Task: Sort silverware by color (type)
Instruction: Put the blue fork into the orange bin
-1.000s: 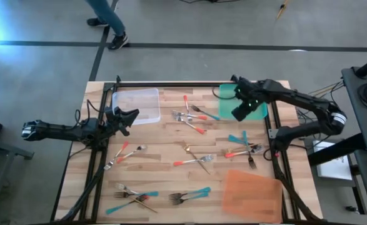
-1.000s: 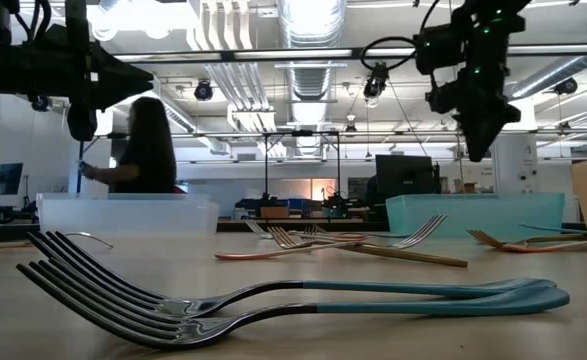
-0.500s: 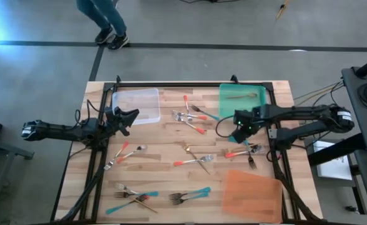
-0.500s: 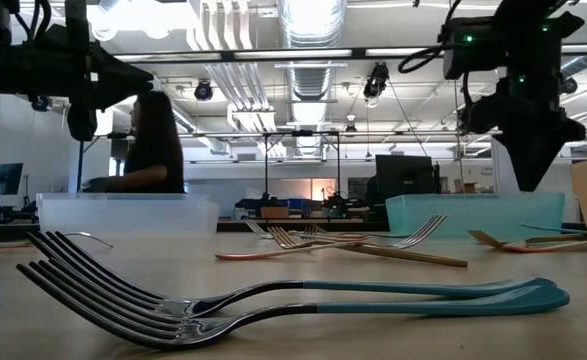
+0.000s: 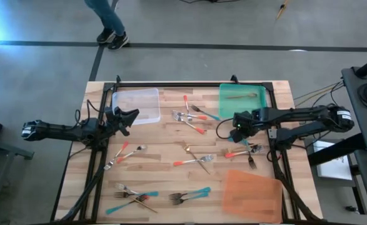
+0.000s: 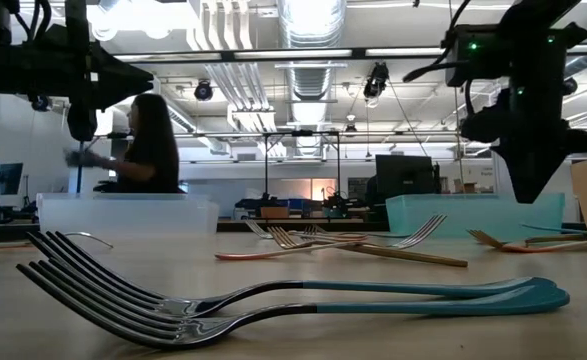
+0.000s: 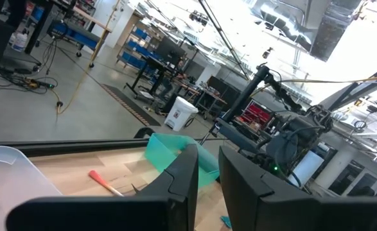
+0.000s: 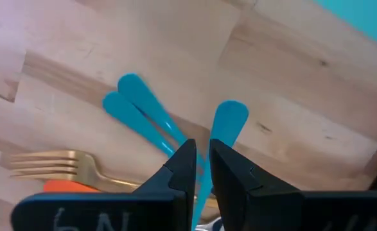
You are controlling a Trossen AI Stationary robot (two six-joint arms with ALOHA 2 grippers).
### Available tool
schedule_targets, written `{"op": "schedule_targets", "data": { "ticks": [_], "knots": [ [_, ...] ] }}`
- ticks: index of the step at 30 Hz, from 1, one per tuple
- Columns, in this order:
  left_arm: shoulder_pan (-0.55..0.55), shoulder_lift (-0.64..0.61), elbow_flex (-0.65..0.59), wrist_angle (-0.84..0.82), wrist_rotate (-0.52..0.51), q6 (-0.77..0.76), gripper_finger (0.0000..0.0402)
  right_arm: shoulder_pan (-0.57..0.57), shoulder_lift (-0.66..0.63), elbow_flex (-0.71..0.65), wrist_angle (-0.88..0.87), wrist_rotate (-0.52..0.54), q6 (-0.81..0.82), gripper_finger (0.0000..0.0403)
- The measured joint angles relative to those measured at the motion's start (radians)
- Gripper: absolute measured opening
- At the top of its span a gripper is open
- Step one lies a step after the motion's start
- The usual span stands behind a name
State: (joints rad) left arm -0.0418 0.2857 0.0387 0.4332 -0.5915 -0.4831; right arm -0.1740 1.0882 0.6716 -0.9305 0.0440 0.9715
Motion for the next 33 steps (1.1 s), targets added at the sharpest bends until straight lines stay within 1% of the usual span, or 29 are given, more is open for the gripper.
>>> {"op": "schedule_targets", "data": {
  "ticks": [3, 6, 11, 14, 19, 23, 28, 33],
  "knots": [
    [0.0, 0.001, 0.0, 0.0, 0.0, 0.0, 0.0046, 0.019, 0.015, 0.0, 0.006, -0.006, 0.012, 0.0038],
    [0.0, 0.002, 0.0, 0.0, 0.0, 0.0, 0.0046, 0.046, 0.043, -0.001, 0.025, -0.035, 0.016, 0.0038],
    [0.0, 0.002, 0.0, 0.0, 0.0, 0.0, 0.0046, 0.086, 0.104, -0.001, 0.032, -0.037, 0.031, 0.0038],
    [0.0, 0.002, 0.0, 0.0, 0.0, 0.0, 0.0046, 0.101, 0.119, -0.001, 0.038, -0.044, 0.035, 0.0038],
    [0.0, 0.002, 0.0, 0.0, 0.0, 0.0, 0.0046, 0.107, 0.11, 0.005, 0.051, -0.043, 0.033, 0.0038],
    [0.0, 0.002, 0.0, 0.0, 0.0, 0.0, 0.0046, 0.107, 0.103, 0.005, 0.054, -0.034, 0.073, 0.0038],
    [0.0, 0.002, 0.0, 0.0, 0.0, 0.0, 0.0046, 0.104, 0.097, 0.005, 0.053, -0.044, 0.084, 0.0038],
    [0.0, 0.003, 0.0, 0.0, 0.0, 0.0, 0.0046, 0.104, 0.097, 0.005, 0.061, -0.045, 0.059, 0.0038]
  ]
}}
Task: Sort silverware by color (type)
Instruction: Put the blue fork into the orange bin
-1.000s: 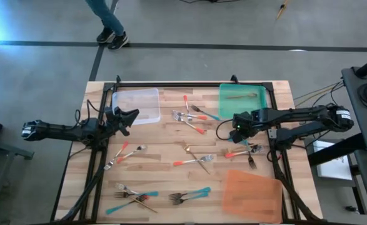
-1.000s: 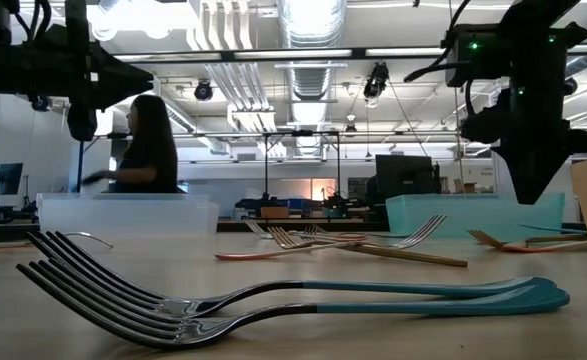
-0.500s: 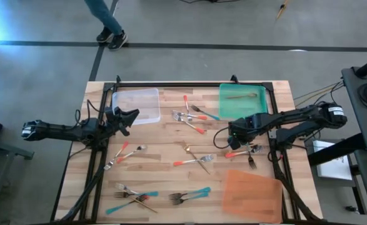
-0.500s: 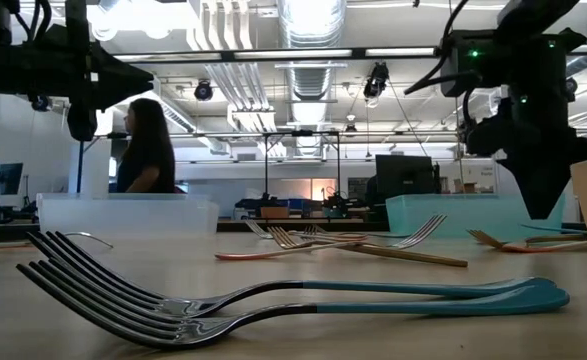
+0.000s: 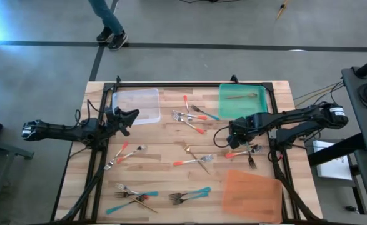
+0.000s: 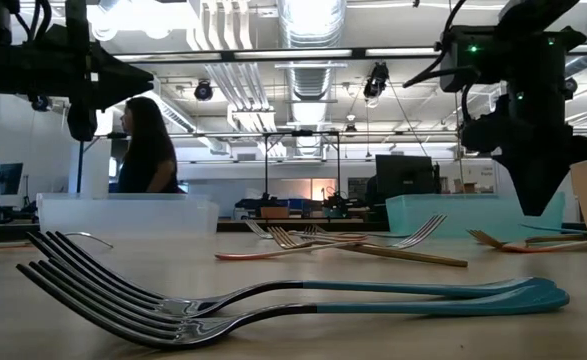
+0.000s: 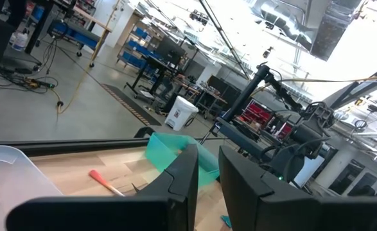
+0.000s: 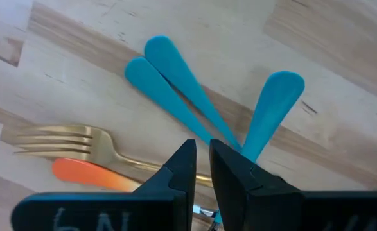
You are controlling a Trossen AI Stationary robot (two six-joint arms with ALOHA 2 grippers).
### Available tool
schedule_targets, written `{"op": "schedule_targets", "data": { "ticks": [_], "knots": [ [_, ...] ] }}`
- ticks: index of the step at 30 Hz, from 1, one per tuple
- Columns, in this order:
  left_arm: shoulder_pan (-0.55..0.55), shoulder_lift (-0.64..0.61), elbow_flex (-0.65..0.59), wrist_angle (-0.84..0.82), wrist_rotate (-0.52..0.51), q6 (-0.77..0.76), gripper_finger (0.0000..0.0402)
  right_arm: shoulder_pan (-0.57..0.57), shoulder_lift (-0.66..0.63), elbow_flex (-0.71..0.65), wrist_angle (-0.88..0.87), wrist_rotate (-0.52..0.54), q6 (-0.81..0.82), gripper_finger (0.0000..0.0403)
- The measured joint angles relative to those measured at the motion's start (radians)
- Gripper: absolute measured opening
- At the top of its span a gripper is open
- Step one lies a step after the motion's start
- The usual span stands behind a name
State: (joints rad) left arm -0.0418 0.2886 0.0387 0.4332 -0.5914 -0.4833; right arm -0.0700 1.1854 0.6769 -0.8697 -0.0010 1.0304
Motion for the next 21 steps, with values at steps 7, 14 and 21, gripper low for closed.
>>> {"op": "schedule_targets", "data": {
  "ticks": [7, 14, 21],
  "knots": [
    [0.0, 0.0, 0.0, 0.0, 0.0, 0.0, 0.0046, 0.0, 0.01, 0.0, -0.018, 0.001, 0.115, 0.0038],
    [0.0, 0.002, 0.0, 0.0, 0.0, 0.0, 0.0046, 0.0, 0.027, -0.003, -0.03, 0.001, 0.19, 0.0038],
    [0.0, 0.003, 0.0, 0.0, 0.0, 0.0, 0.0046, 0.0, 0.028, -0.003, -0.051, 0.011, 0.247, 0.0078]
  ]
}}
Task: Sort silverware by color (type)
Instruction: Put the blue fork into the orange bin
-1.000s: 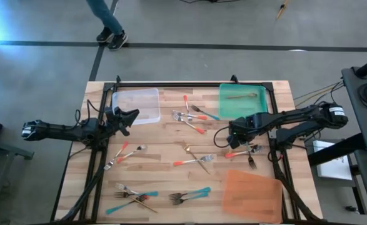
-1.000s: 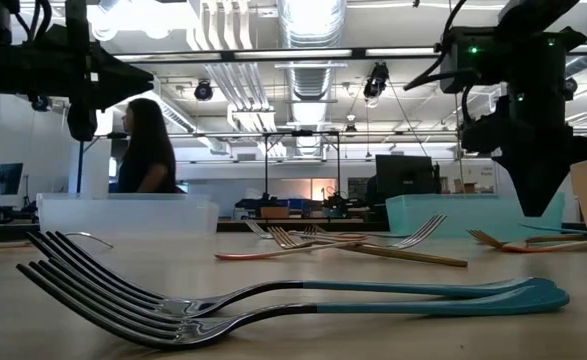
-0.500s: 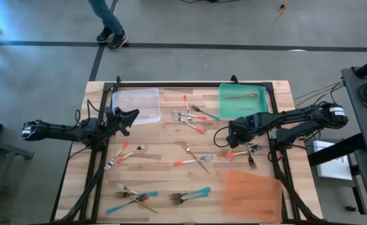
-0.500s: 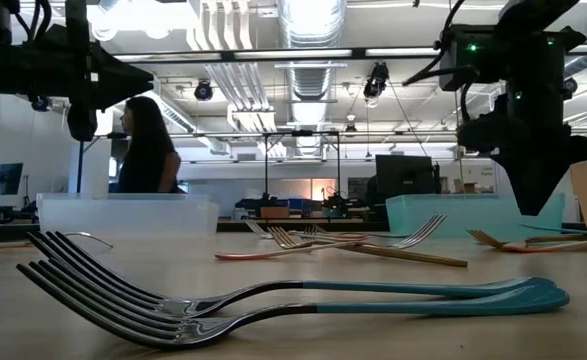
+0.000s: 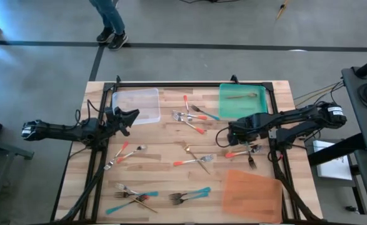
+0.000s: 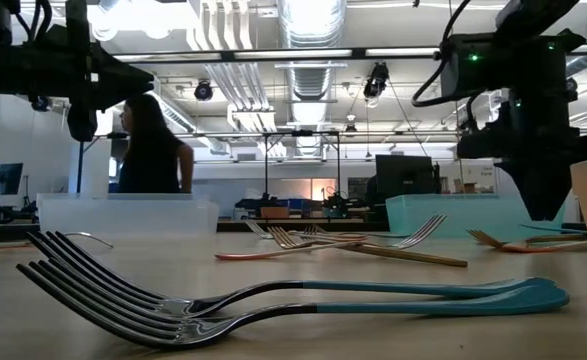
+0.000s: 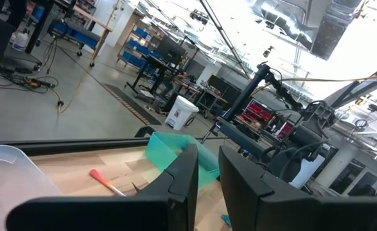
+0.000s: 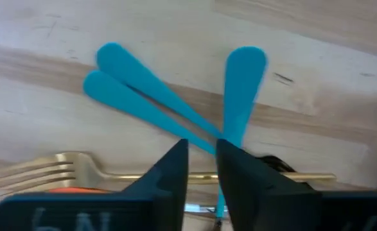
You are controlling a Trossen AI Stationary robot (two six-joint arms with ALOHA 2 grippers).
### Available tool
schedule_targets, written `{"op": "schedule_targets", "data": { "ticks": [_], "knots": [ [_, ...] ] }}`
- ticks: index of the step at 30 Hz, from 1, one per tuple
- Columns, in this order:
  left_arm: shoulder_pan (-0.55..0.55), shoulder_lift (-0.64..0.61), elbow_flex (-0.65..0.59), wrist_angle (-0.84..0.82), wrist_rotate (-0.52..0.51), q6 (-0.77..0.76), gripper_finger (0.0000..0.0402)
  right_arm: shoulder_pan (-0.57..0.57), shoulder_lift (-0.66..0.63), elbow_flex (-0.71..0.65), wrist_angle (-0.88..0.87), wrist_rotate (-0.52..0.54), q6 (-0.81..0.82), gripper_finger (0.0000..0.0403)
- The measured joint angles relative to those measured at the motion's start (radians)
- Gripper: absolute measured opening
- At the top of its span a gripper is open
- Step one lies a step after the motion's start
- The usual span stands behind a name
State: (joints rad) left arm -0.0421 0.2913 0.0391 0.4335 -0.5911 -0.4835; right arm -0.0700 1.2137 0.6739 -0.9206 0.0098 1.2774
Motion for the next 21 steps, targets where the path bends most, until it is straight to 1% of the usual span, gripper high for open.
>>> {"op": "schedule_targets", "data": {
  "ticks": [5, 7, 9, 14, 21],
  "knots": [
    [0.0, 0.0, 0.0, 0.0, 0.0, 0.0, 0.0046, 0.0, 0.0, 0.0, -0.022, 0.017, 0.032, 0.0146],
    [0.0, 0.0, 0.0, 0.0, 0.0, 0.0, 0.0046, 0.0, 0.0, 0.0, -0.024, 0.018, 0.033, 0.0164],
    [0.0, 0.0, 0.0, 0.0, 0.0, 0.0, 0.0046, 0.0, 0.0, 0.0, -0.023, 0.018, 0.033, 0.0174],
    [0.0, 0.0, 0.0, 0.0, 0.0, 0.0, 0.0046, 0.0, 0.0, 0.0, -0.027, 0.021, 0.032, 0.0174],
    [0.0, 0.0, 0.0, 0.0, 0.0, 0.0, 0.0046, 0.0, 0.0, -0.028, -0.045, 0.091, 0.032, 0.0153]
  ]
}}
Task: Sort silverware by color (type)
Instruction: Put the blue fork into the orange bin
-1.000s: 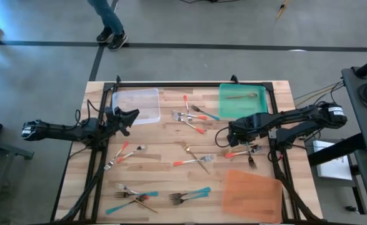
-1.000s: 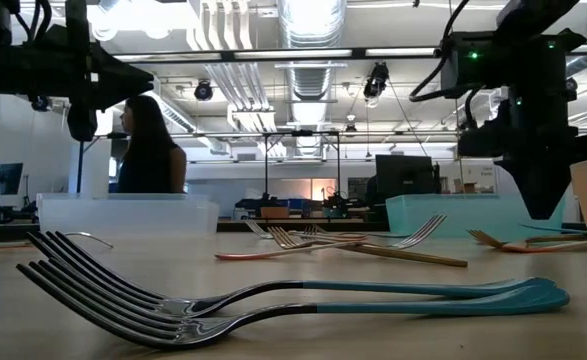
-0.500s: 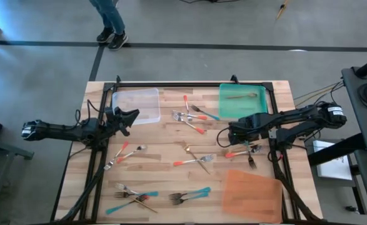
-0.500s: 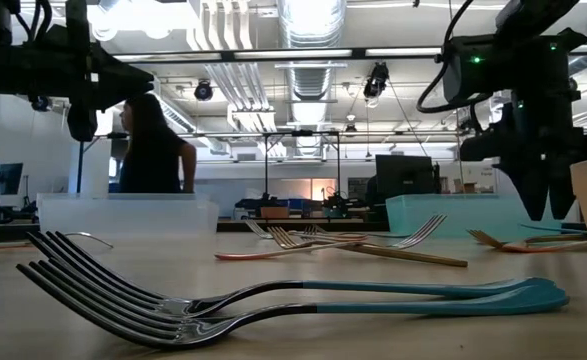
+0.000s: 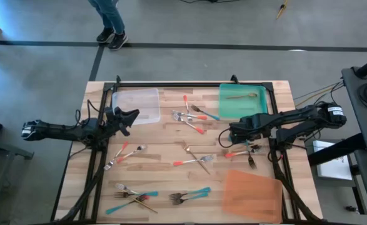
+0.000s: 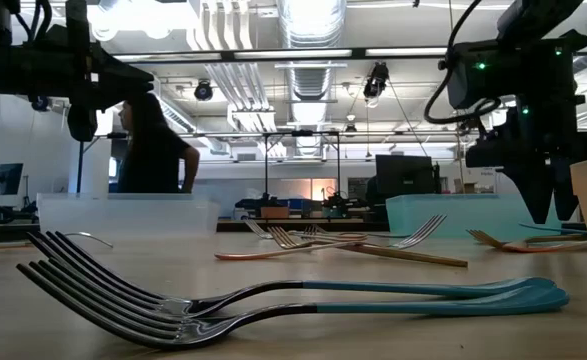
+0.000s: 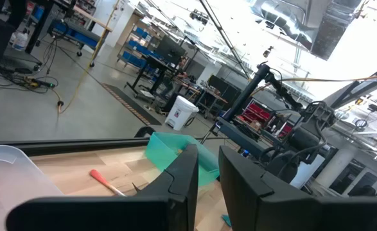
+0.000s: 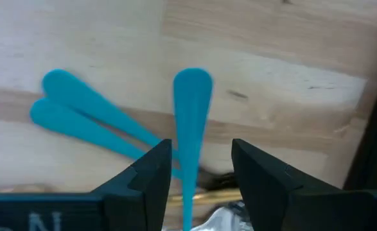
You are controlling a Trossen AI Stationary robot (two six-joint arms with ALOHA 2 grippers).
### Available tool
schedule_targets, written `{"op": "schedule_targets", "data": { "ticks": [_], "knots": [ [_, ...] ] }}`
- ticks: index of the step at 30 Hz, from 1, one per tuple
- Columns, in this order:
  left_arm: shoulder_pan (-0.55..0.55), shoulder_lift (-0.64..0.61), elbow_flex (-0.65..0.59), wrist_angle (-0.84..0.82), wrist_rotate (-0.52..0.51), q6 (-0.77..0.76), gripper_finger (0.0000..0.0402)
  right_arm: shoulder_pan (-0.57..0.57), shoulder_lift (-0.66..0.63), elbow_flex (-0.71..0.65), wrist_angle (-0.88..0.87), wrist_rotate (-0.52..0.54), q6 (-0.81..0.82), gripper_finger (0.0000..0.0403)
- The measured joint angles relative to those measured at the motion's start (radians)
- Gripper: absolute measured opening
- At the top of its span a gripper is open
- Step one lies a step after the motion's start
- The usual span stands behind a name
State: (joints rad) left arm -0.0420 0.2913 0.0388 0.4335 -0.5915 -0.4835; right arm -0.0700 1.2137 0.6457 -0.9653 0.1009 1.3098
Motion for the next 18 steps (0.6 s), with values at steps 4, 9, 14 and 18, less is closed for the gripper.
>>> {"op": "schedule_targets", "data": {
  "ticks": [4, 9, 14, 18],
  "knots": [
    [0.0, 0.0, 0.0, 0.0, 0.0, 0.0, 0.0046, 0.0, 0.0, -0.024, 0.035, 0.005, 0.0, 0.015],
    [0.0, 0.0, 0.0, 0.0, 0.0, 0.0, 0.0046, 0.0, 0.0, -0.036, 0.071, 0.008, -0.025, 0.015],
    [0.0, 0.002, 0.0, 0.0, 0.0, 0.0, 0.0046, 0.0, 0.0, -0.054, 0.118, 0.035, -0.089, 0.015],
    [0.0, 0.002, 0.0, 0.0, 0.0, 0.0, 0.0046, 0.0, 0.0, -0.065, 0.116, 0.066, -0.091, 0.015]
  ]
}}
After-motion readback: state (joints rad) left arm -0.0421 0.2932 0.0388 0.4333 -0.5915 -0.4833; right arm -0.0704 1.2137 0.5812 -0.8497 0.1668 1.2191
